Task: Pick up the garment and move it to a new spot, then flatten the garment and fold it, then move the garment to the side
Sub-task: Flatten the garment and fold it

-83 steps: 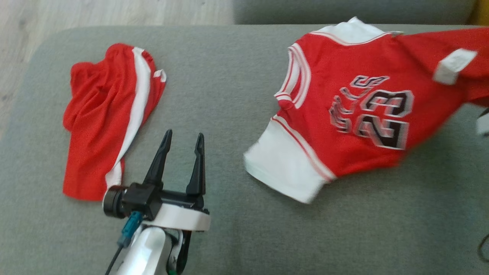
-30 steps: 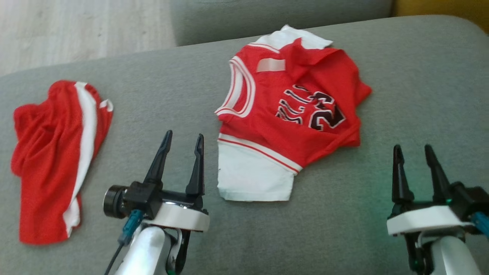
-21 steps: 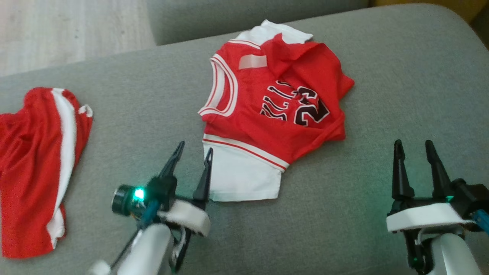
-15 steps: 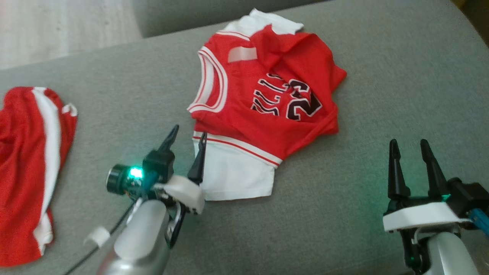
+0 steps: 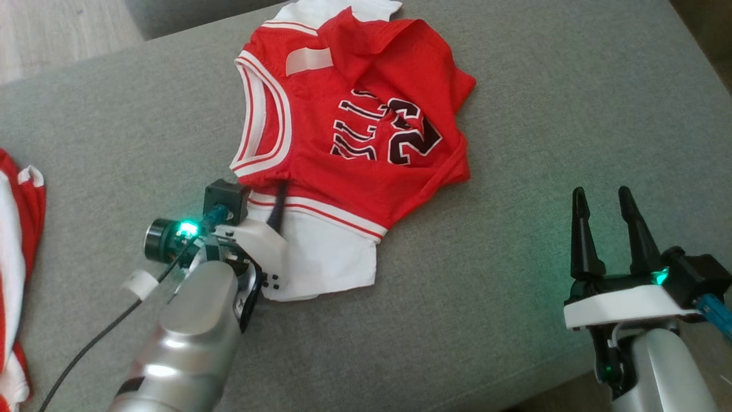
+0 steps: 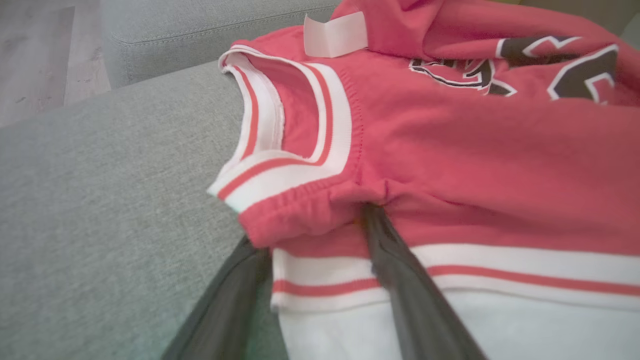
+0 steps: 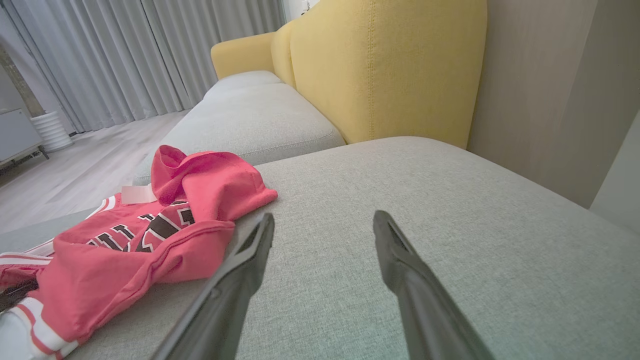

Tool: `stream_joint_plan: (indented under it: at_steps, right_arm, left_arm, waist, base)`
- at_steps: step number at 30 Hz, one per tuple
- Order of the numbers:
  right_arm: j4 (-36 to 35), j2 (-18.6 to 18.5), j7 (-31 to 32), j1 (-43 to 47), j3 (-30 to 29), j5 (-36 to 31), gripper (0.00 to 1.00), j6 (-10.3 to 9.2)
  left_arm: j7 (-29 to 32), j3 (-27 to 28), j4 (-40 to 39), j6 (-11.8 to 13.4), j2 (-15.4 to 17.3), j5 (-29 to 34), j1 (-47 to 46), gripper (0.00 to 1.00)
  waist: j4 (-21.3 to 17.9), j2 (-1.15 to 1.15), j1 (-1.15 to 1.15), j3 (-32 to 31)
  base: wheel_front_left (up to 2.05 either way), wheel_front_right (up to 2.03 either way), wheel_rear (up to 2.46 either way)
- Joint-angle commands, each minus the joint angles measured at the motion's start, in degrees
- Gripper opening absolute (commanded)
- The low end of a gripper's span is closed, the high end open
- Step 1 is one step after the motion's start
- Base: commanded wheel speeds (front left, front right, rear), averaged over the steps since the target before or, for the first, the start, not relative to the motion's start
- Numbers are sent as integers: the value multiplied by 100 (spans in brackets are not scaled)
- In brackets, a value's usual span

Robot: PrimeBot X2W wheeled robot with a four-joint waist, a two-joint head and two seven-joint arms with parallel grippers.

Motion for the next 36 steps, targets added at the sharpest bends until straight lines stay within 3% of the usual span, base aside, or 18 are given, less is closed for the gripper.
stream_joint_plan:
  at_steps: [1, 13, 22, 24, 25, 26, 27, 36]
  right_arm:
    - [-217, -34, -61, -150, 115, 20, 100, -4]
    - [-172, -34, -61, -68, 1, -202, 100, -4]
    - [56, -34, -61, 22, -98, -373, 100, -4]
    - [121, -34, -61, 47, -115, -393, 100, -4]
    - [160, -34, -61, 55, -126, -401, 100, -4]
    - [198, -34, -61, 58, -131, -405, 100, -4]
    - [237, -34, -61, 57, -127, -404, 100, -4]
    - [445, -34, -61, -104, -158, -358, 100, -4]
  left_arm:
    - [15, 105, 46, -27, 77, -47, -10, 0]
    - [-955, 577, 108, 252, 113, -475, 11, 0]
    - [-1019, 1088, -975, 622, 309, -482, 750, 0]
    - [-1020, 1113, -1211, 612, 311, -419, 971, 0]
    - [-1020, 1081, -1290, 546, 301, -390, 1074, 27]
    - [-1020, 1043, -1339, 496, 288, -360, 1163, 87]
    - [-1020, 995, -1378, 452, 275, -323, 1234, 100]
    - [-1021, 935, -2209, 443, 154, -171, 1562, 100]
  waist:
    - [24, 0, -1, -12]
    - [715, 0, -1, -371]
    - [1440, 0, -1, -680]
    - [1545, 0, -1, -735]
    - [1592, 0, -1, -756]
    - [1634, 0, -1, -776]
    - [1670, 0, -1, -794]
    - [1970, 0, -1, -761]
  base:
    - [0, 0, 0]
    - [0, 0, 0]
    - [0, 0, 0]
    - [0, 0, 0]
    - [0, 0, 0]
    - [0, 0, 0]
    - [0, 0, 0]
    - [0, 0, 0]
